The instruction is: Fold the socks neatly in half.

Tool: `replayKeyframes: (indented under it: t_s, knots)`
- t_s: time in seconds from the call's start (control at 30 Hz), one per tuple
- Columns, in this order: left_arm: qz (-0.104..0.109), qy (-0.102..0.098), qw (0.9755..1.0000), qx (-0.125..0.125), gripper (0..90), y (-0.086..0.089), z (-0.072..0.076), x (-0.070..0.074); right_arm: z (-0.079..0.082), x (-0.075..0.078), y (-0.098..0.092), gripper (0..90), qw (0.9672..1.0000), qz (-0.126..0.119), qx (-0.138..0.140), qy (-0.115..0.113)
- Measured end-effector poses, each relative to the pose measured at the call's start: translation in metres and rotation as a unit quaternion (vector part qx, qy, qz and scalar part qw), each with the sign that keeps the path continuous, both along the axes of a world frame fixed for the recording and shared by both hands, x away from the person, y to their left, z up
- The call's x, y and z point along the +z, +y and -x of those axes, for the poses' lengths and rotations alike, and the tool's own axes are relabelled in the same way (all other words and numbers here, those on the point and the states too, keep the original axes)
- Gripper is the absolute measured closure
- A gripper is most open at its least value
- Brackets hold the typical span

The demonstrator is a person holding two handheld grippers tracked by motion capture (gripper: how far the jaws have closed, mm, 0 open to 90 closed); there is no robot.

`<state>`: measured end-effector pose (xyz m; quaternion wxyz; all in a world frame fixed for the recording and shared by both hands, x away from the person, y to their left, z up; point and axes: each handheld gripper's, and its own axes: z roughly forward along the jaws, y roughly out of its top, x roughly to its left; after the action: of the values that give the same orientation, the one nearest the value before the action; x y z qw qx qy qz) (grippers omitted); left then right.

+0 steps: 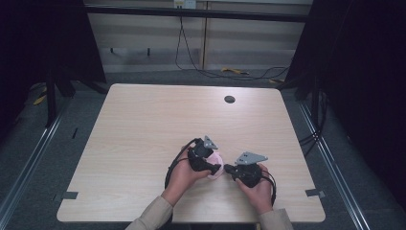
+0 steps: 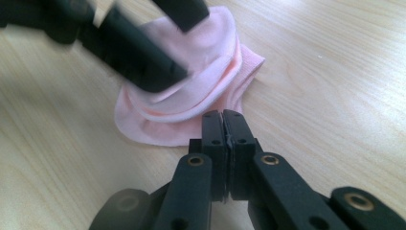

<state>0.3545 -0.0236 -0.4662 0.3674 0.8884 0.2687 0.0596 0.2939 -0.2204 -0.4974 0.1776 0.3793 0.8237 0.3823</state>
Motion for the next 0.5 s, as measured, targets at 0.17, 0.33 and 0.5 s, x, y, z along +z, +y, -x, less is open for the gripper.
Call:
replayKeyframes:
  t_s: [0.17,0.33,0.5]
  knots:
    - [0.002,-0.004,0.9998,0.017,55.9,0.008,-0.009,0.001,0.0,0.0,0.0,88.7,1.0,-0.001,0.001,0.0]
    - [-0.014,0.01,0.9998,0.01,73.8,0.004,-0.009,-0.013,-0.001,-0.001,0.0,88.7,1.0,-0.002,0.001,0.001]
    - [-0.026,0.008,0.9996,0.005,72.3,0.0,0.0,-0.019,0.0,-0.001,0.0,88.7,1.0,-0.002,0.001,0.001]
